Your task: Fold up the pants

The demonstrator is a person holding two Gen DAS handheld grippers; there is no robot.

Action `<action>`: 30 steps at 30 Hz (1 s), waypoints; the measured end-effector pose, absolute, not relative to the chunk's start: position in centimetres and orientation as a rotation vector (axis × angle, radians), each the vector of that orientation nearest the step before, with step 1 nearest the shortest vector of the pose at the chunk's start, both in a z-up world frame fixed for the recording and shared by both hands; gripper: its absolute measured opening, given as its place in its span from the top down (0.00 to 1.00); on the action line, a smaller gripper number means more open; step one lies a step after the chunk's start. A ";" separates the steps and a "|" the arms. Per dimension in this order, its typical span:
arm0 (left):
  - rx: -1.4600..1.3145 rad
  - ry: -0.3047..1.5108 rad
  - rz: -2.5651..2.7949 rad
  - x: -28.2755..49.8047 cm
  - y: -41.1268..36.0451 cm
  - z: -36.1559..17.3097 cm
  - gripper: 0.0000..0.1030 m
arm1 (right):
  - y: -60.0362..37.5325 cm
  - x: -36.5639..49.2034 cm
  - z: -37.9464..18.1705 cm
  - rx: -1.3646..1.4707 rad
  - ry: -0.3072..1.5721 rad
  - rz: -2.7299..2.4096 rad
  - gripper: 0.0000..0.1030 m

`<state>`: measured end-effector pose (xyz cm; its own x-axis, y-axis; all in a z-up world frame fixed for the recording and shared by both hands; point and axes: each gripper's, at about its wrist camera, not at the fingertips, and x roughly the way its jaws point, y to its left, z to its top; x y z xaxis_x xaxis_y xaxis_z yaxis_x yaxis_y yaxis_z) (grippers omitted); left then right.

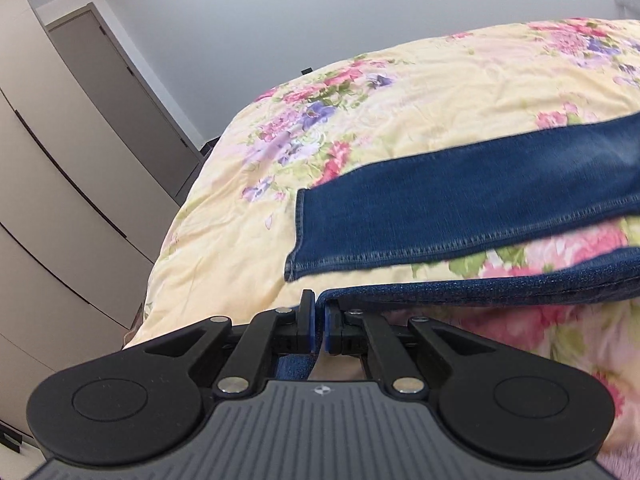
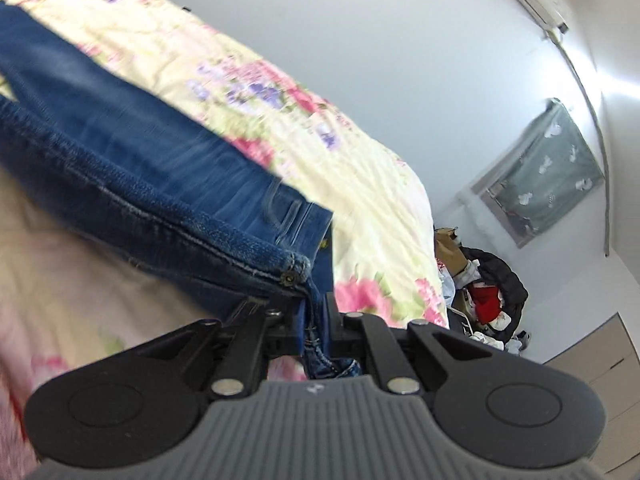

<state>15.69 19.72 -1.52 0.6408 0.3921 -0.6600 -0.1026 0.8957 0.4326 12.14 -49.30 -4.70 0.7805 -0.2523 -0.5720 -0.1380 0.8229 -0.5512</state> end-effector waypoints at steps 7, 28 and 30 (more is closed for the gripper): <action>0.381 0.835 0.351 22.3 19.4 -0.7 0.96 | -48.8 19.9 -2.9 -0.594 0.691 -0.127 0.99; 0.648 1.066 0.316 42.9 17.4 -14.7 0.96 | -48.0 42.9 -16.4 -0.660 0.929 -0.154 0.98; 0.660 1.058 0.306 42.8 17.4 -15.5 0.97 | -47.9 43.0 -17.1 -0.678 0.929 -0.146 0.98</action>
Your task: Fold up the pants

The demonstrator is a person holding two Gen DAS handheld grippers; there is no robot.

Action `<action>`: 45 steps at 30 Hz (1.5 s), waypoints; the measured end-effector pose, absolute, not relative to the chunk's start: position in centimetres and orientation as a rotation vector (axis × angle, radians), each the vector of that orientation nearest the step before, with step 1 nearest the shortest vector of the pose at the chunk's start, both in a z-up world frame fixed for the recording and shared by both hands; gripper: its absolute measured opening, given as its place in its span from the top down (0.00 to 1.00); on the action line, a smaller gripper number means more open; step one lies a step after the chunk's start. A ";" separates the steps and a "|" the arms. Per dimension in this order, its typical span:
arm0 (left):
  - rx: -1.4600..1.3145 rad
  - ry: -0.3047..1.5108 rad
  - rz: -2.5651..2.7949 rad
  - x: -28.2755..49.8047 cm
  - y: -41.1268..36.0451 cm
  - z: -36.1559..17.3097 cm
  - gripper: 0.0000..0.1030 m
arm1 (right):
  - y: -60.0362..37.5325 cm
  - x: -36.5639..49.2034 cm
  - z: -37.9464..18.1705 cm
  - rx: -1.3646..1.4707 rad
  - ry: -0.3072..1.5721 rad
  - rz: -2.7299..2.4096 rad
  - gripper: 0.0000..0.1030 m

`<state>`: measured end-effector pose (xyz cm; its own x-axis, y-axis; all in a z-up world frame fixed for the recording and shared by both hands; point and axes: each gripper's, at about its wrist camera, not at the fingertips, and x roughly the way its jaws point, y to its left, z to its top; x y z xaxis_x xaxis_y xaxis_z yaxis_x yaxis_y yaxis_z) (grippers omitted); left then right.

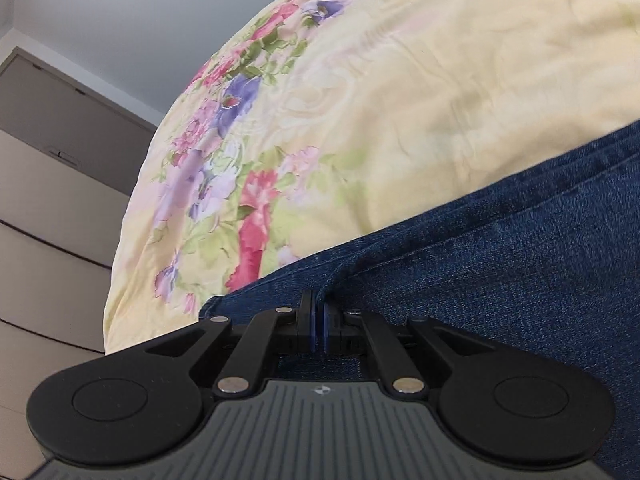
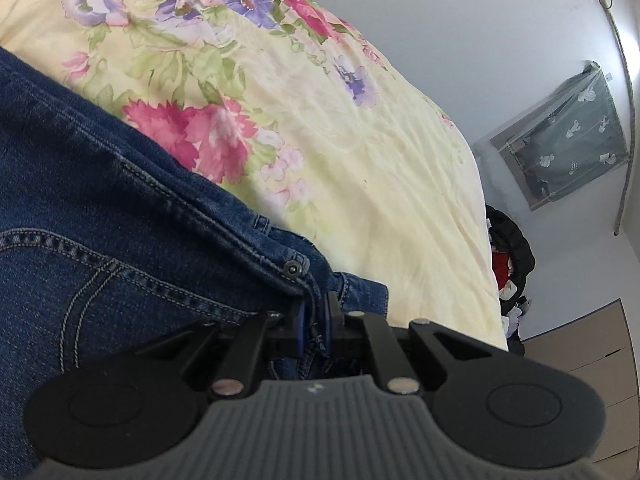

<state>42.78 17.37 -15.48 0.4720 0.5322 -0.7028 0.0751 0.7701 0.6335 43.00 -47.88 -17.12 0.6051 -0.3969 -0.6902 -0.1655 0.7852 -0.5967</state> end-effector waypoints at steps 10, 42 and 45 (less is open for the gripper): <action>0.598 0.920 0.319 39.8 18.6 -10.3 0.97 | -47.0 40.2 -13.5 -0.714 0.732 -0.178 0.99; -0.102 0.956 0.425 33.8 34.9 -6.0 0.53 | -39.2 35.2 -13.3 -0.545 0.798 -0.191 0.41; -0.349 0.917 0.416 29.8 37.0 -6.8 0.40 | -37.5 33.4 -13.6 -0.519 0.812 -0.166 0.41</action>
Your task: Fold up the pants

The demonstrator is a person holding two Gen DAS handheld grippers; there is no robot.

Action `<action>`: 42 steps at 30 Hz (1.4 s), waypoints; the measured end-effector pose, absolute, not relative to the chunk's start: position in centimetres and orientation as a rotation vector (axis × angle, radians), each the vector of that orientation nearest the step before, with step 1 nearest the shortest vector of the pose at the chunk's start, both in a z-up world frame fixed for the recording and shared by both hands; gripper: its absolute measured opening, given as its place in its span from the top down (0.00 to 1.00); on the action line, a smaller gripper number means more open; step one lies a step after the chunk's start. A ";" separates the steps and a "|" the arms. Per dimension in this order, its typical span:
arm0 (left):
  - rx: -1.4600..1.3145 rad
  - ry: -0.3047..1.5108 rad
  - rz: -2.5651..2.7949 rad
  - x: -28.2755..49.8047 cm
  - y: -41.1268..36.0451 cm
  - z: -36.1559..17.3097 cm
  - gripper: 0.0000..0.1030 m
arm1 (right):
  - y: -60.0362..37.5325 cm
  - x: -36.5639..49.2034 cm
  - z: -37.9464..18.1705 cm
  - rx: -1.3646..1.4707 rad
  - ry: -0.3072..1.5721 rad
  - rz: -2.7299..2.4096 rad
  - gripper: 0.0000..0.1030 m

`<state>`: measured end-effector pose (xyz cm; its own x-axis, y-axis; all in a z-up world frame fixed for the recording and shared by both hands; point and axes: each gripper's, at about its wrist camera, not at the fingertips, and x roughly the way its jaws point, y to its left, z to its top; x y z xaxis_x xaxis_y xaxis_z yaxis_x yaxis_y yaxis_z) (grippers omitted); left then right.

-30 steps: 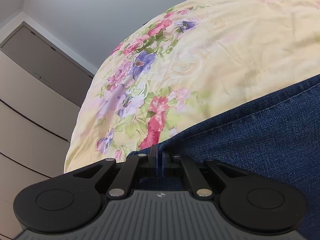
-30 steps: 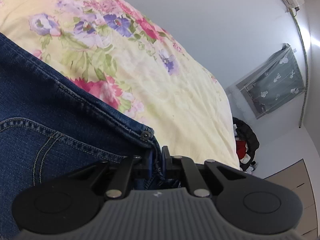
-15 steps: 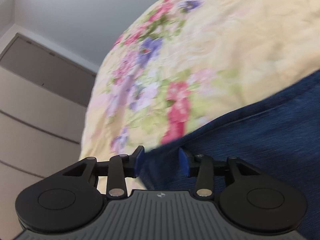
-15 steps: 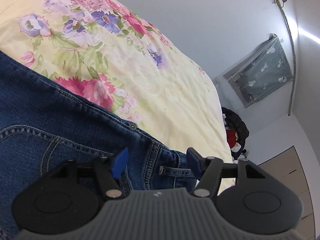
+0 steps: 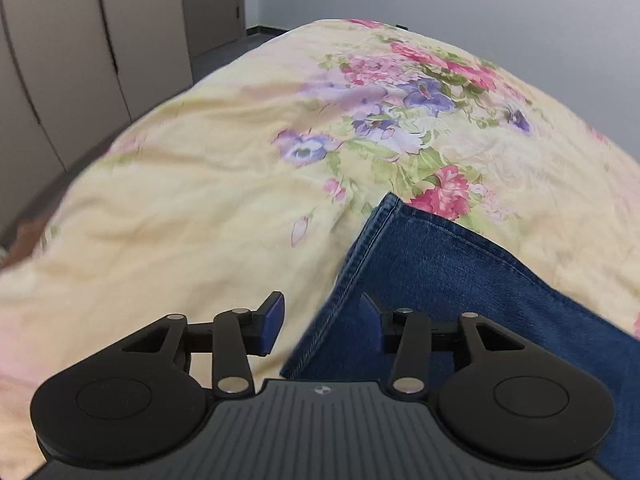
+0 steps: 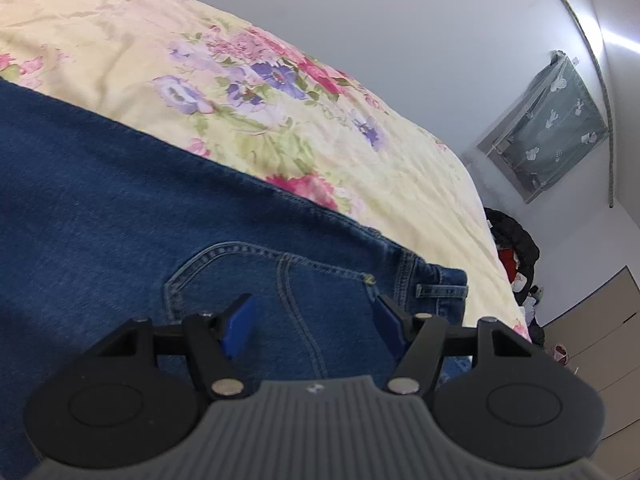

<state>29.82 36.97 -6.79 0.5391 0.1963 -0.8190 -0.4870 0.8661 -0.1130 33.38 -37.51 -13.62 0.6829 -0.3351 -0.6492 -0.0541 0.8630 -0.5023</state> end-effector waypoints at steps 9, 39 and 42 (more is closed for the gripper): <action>-0.981 0.753 0.374 22.2 40.0 -13.2 0.32 | -37.2 28.7 -13.4 -0.341 0.862 -0.218 0.41; -0.562 0.810 0.529 26.0 37.5 -12.3 0.91 | -35.2 20.3 -14.5 -0.022 1.035 -0.172 0.99; -0.538 0.842 0.538 26.2 37.6 -11.8 0.77 | -35.5 20.5 -14.1 -0.011 1.073 -0.156 0.97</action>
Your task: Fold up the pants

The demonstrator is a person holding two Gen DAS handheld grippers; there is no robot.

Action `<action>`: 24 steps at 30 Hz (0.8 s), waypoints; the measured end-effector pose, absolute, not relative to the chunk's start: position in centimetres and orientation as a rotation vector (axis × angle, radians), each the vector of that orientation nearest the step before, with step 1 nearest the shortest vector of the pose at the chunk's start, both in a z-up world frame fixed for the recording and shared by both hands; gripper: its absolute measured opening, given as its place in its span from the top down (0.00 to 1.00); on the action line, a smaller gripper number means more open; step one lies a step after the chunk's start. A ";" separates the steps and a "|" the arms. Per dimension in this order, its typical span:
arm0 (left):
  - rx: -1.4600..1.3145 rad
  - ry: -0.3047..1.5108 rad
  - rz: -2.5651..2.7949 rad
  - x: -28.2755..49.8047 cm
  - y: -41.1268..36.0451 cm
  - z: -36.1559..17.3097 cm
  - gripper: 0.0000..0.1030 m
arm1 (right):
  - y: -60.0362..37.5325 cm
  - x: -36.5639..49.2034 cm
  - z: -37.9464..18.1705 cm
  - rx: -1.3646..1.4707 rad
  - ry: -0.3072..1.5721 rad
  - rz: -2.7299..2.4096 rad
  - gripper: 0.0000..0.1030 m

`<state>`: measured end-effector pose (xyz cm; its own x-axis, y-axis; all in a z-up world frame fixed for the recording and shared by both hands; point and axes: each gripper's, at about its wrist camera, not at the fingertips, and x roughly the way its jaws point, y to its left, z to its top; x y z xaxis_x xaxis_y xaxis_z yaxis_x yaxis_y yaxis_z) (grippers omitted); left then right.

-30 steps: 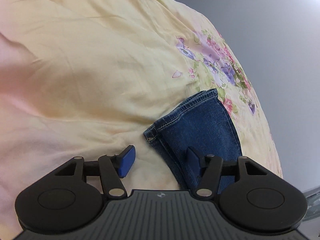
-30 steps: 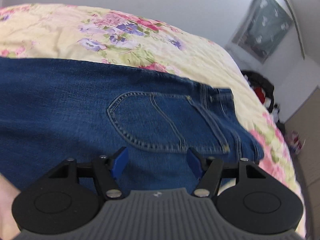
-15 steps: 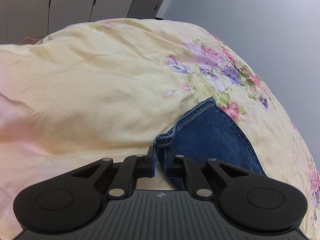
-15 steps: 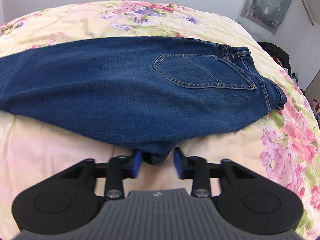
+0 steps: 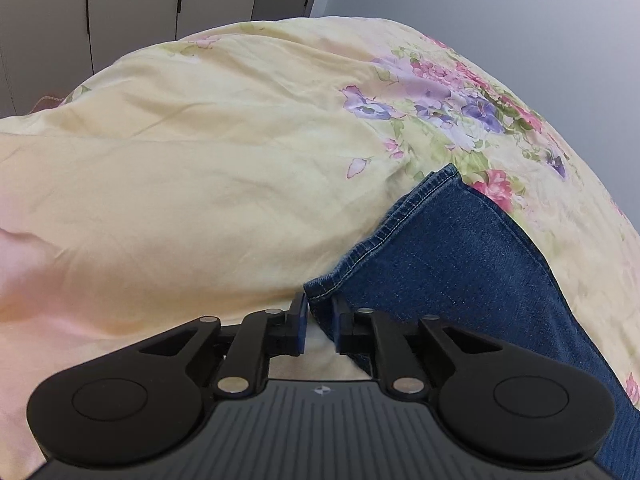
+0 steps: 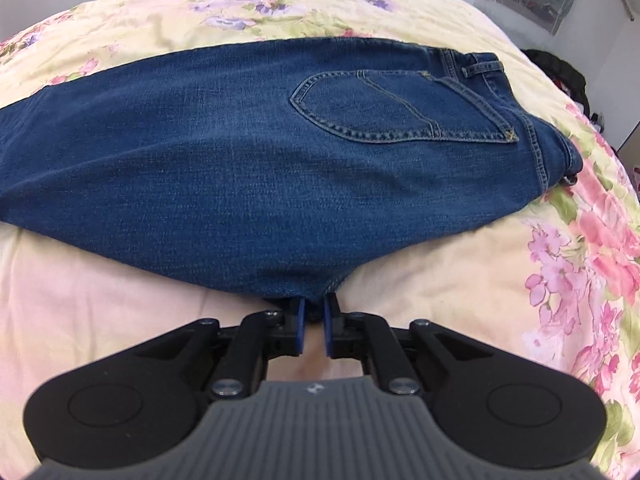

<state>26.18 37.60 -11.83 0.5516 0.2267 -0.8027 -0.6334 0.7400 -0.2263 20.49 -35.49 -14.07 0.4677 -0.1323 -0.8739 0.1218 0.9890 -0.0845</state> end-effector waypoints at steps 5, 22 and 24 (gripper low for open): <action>-0.393 0.845 0.542 25.0 36.7 -9.0 0.57 | -34.7 18.3 -11.4 -0.064 1.014 -0.100 0.72; -0.009 0.877 0.158 27.6 22.0 -6.7 0.56 | -25.0 28.5 -10.9 -0.025 0.962 0.180 0.78; 0.012 0.887 0.136 28.1 21.0 -7.4 0.56 | -23.8 29.8 -11.6 -0.036 0.957 0.206 0.78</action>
<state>28.10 20.95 -7.37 0.6240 0.1239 -0.7715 -0.1135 0.9913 0.0673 29.81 -23.76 -11.65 0.5577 0.1591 -0.8147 -0.1905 0.9798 0.0609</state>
